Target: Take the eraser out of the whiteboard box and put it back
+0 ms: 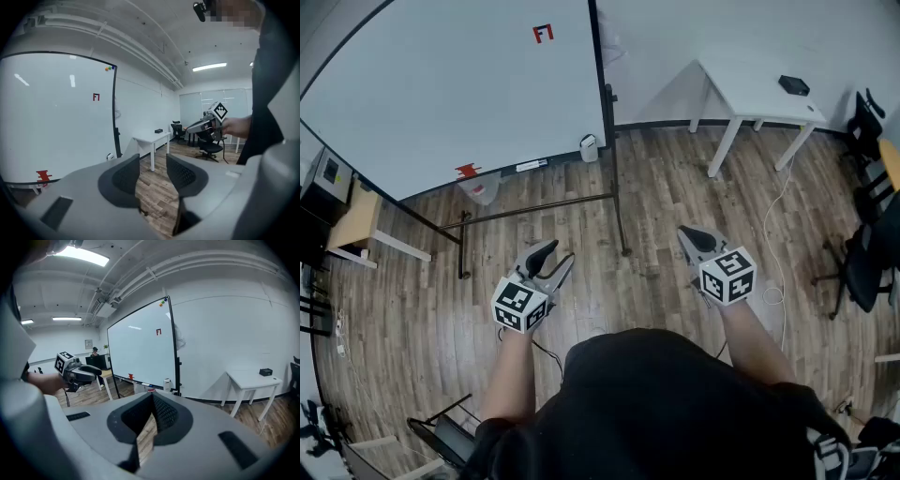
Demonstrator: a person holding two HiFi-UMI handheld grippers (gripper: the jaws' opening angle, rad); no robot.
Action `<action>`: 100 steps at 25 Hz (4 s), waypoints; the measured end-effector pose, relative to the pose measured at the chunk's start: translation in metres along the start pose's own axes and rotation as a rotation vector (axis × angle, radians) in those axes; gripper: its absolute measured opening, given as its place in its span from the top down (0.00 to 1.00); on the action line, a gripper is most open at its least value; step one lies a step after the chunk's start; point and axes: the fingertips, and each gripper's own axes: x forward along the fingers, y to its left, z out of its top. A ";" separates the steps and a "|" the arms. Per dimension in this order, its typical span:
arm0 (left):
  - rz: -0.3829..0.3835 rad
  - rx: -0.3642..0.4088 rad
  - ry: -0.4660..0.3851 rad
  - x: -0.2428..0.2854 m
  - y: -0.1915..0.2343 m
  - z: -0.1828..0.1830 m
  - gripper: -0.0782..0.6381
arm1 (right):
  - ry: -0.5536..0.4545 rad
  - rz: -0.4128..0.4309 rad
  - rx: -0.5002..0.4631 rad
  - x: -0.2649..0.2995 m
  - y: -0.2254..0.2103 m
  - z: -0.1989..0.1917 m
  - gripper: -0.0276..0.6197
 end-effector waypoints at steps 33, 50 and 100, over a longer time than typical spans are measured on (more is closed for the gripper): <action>-0.016 -0.071 0.023 0.026 0.034 -0.015 0.63 | 0.003 -0.013 0.081 0.031 -0.028 -0.006 0.97; -0.053 -0.095 0.062 0.059 0.093 -0.027 0.63 | 0.034 -0.021 0.104 0.092 -0.043 0.002 0.97; -0.181 -0.125 0.087 0.157 0.265 -0.032 0.63 | 0.151 -0.042 0.158 0.265 -0.062 0.031 0.97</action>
